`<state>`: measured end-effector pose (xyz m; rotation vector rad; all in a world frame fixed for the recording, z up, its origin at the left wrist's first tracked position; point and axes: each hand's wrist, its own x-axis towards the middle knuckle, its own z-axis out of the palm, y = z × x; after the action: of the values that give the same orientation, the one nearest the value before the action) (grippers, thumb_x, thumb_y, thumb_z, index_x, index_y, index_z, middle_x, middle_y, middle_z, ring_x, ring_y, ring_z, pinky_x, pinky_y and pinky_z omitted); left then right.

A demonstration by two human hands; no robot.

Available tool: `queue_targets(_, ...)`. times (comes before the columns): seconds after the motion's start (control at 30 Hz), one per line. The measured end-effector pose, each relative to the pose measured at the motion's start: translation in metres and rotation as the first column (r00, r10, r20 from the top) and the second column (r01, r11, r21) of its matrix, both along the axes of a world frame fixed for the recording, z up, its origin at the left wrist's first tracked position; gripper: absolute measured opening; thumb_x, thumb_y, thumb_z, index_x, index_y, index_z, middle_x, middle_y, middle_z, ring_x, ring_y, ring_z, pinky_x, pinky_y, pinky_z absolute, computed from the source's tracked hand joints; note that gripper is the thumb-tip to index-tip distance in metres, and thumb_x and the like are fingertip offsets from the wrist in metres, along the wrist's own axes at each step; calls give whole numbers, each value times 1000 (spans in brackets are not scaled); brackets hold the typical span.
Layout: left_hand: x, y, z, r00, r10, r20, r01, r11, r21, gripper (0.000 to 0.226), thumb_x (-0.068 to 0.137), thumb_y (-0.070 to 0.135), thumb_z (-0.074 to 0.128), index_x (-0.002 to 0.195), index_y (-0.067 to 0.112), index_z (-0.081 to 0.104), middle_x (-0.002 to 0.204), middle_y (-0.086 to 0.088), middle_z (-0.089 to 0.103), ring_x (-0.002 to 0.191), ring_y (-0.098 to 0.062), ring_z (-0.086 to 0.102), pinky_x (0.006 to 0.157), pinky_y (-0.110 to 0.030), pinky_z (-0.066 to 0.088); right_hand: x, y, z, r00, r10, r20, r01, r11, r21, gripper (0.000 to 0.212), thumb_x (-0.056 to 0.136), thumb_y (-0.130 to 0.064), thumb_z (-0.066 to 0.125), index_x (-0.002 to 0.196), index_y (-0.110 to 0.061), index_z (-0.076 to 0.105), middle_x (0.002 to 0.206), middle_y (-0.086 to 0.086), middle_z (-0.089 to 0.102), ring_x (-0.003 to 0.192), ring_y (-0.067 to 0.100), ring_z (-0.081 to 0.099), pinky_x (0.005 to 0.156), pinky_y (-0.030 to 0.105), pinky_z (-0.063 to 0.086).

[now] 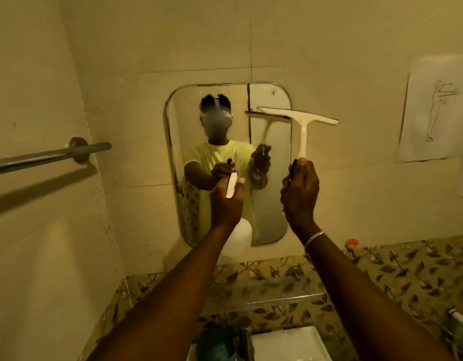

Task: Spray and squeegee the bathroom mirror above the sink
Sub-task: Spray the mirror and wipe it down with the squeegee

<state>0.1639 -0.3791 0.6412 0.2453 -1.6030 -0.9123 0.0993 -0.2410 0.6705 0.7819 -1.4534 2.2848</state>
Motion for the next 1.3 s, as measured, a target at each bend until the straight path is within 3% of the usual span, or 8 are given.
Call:
queue_targets(0.1,-19,12,29,1000,-8,-28,7,999,-40,18,95,41,59,103,25,63,83,12,65,80,4,65,65,-9,52,-5,5,31,999,-24,-31,23,999,-48,36,111,-44,36,93,-19,55,78,15,51,67,29,48,62,45,45)
queue_targets(0.27,-29,21,33,995,99,-10,-99,994,-47,27,98,40,55,91,17,66,70,5,64,65,-9,65,53,-19,52,-1,6,47,999,-8,-31,5,997,-81,38,112,-43,36,94,-14,54,77,17,48,64,30,46,61,43,43)
queue_targets(0.57,-29,44,-36,986,147,81,-147,989,-3,28,97,35,61,98,9,68,81,-9,69,71,-19,67,62,-35,59,-8,18,30,1000,11,-6,-12,999,-53,36,113,-39,35,99,-11,53,82,19,50,69,33,47,67,42,43)
queue_targets(0.73,-21,56,-61,962,215,171,-216,976,-10,31,99,29,58,79,6,64,65,-6,60,57,-19,57,51,-27,38,-6,19,25,1000,18,16,-17,999,-38,37,113,-41,35,97,-12,53,82,20,51,70,33,47,68,43,43)
queue_targets(0.87,-16,65,-94,961,200,192,-207,978,19,31,98,33,60,90,4,67,75,-11,65,65,-17,60,53,-17,42,-5,22,22,999,25,23,-24,999,-40,38,112,-42,35,96,-13,53,81,20,50,69,33,47,67,41,43)
queue_targets(1.0,-14,65,-114,967,148,207,-163,985,57,30,98,33,61,94,4,67,79,-13,66,71,-24,64,60,-36,53,-4,24,17,999,24,25,-23,999,-31,37,112,-41,36,96,-12,52,81,20,48,70,34,45,68,42,42)
queue_targets(1.13,-13,69,-141,921,187,341,-246,959,140,28,95,34,63,89,8,71,76,-12,68,71,-28,63,59,-30,40,-1,24,13,998,43,47,-42,999,-9,37,112,-42,36,96,-13,53,82,20,49,71,33,46,69,41,42)
queue_targets(1.3,4,65,-172,934,105,340,-200,945,257,24,95,29,67,90,7,73,70,-2,67,70,-26,68,63,-36,55,1,21,20,989,144,-19,-142,988,67,36,113,-39,36,103,-12,58,78,16,55,60,23,53,56,34,48)
